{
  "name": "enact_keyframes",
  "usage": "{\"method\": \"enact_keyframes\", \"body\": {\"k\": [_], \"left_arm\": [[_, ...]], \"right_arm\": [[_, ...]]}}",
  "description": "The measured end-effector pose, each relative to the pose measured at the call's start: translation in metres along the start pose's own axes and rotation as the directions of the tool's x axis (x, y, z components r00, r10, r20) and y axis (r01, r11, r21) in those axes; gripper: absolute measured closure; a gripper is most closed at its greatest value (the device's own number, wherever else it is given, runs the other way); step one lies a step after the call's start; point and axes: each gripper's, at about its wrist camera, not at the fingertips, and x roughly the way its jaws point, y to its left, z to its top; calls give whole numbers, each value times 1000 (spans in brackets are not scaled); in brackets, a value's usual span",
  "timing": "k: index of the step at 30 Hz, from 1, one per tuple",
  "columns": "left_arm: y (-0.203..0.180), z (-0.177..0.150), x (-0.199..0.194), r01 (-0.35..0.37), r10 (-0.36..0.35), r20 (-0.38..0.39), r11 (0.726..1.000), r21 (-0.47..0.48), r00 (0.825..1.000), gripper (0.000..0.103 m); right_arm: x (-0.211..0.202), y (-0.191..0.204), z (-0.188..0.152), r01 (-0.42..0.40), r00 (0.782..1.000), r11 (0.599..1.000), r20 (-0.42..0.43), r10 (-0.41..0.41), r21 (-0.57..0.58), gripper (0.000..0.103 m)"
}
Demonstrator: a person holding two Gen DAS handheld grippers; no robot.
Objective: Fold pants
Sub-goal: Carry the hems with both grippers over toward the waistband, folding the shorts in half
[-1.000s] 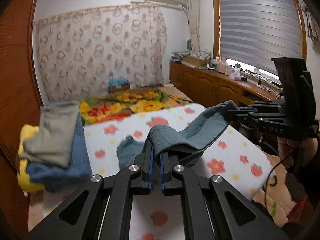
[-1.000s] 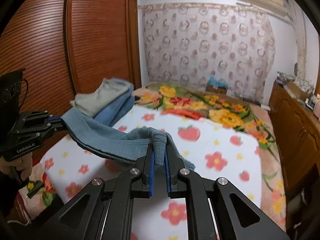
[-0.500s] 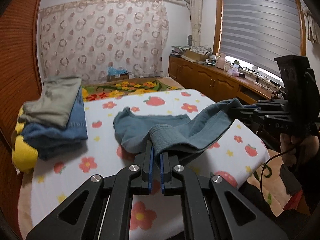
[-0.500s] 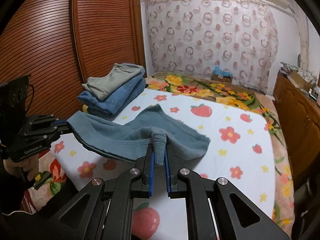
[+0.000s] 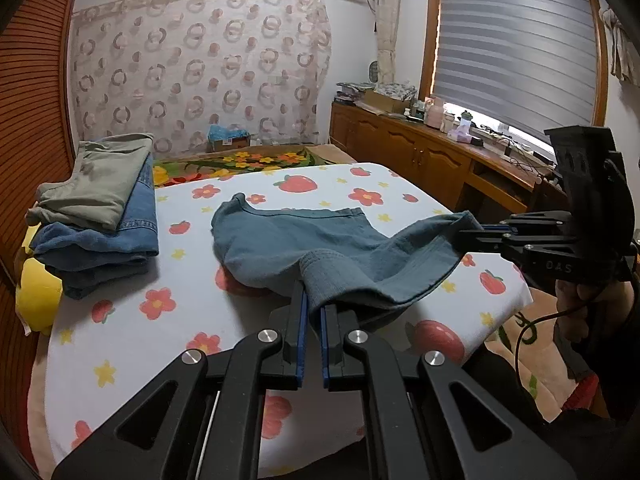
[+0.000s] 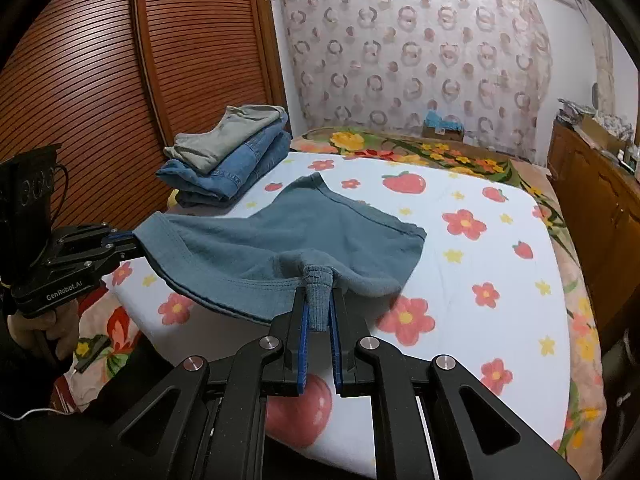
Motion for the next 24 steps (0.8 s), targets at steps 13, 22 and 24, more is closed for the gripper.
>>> {"method": "enact_keyframes", "body": {"k": [13,22,24], "left_arm": [[-15,-5,-9,29,-30,3,999,17,1000,97],[-23,-4,-21,51,-52,14,998,31,999,97],[-25,-2,-25,50,-51,22,998,32,998,97]], "right_arm": [[-8,-3,-14,-10,1000,1000,16,9,29,94],[-20,-3,-20,-23,999,999,29,21,39,94],[-25,-3,-21,-29,999,999,38,27,41,94]]}}
